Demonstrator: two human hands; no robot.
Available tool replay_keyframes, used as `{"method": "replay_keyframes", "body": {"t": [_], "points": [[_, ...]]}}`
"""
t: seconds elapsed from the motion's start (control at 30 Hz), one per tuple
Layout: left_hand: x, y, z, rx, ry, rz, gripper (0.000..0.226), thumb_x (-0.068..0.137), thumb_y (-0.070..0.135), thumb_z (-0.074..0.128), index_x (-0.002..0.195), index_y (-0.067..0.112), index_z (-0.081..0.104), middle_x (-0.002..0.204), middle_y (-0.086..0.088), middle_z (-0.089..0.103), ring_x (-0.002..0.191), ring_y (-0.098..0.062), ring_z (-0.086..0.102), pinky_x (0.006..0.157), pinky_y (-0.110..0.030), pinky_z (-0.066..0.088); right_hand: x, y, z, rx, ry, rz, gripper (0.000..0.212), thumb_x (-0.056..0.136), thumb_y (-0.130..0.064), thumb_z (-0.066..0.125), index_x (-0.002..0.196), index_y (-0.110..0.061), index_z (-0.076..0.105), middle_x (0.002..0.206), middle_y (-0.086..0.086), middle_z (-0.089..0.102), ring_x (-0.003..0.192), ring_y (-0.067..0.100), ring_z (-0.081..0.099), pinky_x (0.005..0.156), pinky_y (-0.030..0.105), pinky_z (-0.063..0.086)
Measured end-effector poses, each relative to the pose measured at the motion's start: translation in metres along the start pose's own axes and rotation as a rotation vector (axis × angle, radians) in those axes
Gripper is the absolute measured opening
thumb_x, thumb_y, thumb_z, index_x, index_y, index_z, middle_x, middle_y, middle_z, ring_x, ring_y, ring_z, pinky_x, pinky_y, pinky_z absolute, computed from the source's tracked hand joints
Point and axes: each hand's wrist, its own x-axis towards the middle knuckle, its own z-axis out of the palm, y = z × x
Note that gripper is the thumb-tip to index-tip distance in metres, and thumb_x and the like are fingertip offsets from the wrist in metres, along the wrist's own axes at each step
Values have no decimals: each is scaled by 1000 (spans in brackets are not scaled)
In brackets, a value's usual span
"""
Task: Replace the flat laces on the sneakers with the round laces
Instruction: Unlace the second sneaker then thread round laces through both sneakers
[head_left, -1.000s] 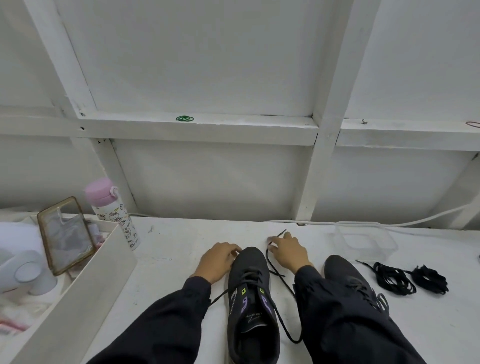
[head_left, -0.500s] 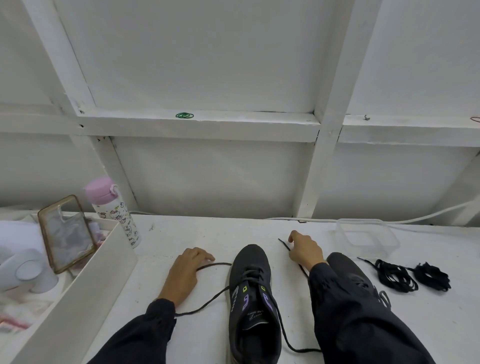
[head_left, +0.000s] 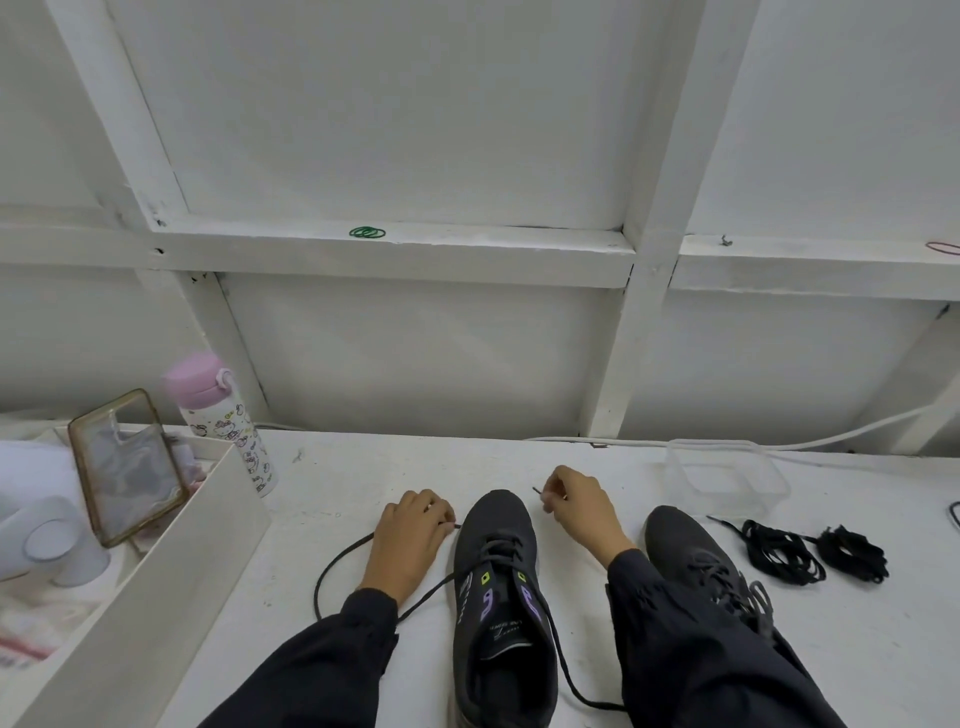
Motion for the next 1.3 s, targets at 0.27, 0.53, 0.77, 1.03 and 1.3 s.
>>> {"method": "replay_keyframes", "body": {"t": [0.27, 0.53, 0.77, 1.03, 1.3], "points": [[-7, 4, -23, -538, 41, -401, 30, 98, -1, 39, 103, 25, 53, 91, 3, 64, 67, -13, 56, 66, -23, 48, -65, -30, -32, 559, -373, -119, 8, 85, 3, 67, 87, -2, 73, 69, 8, 70, 59, 15, 61, 58, 22, 50], [-34, 61, -75, -882, -150, -293, 23, 89, 11, 60, 72, 23, 71, 83, 6, 69, 67, 0, 55, 65, -15, 40, -94, -21, -25, 211, -239, -64, 14, 80, -5, 69, 73, -16, 73, 63, -4, 67, 51, 2, 55, 53, 16, 46], [-32, 93, -75, -309, -278, -203, 14, 76, 42, 63, 84, 37, 74, 72, 15, 61, 75, -4, 56, 61, -19, 40, -92, -30, -21, -23, -171, -179, 9, 78, -14, 69, 74, -22, 72, 65, -12, 64, 63, 3, 59, 61, 14, 45], [-30, 95, -66, -532, -280, -260, 11, 75, 32, 76, 73, 41, 71, 50, 23, 53, 63, 0, 53, 68, -23, 45, -88, -39, -22, -138, -182, -236, 12, 83, -13, 62, 85, -14, 74, 74, -4, 65, 69, 7, 56, 65, 18, 44], [-33, 93, -63, -489, -250, -217, 8, 77, 40, 72, 73, 46, 68, 60, 20, 57, 71, -1, 56, 62, -21, 40, -90, -34, -23, 204, -318, -48, 29, 79, -38, 77, 88, -13, 65, 77, 1, 66, 71, 14, 65, 54, 24, 53]]}}
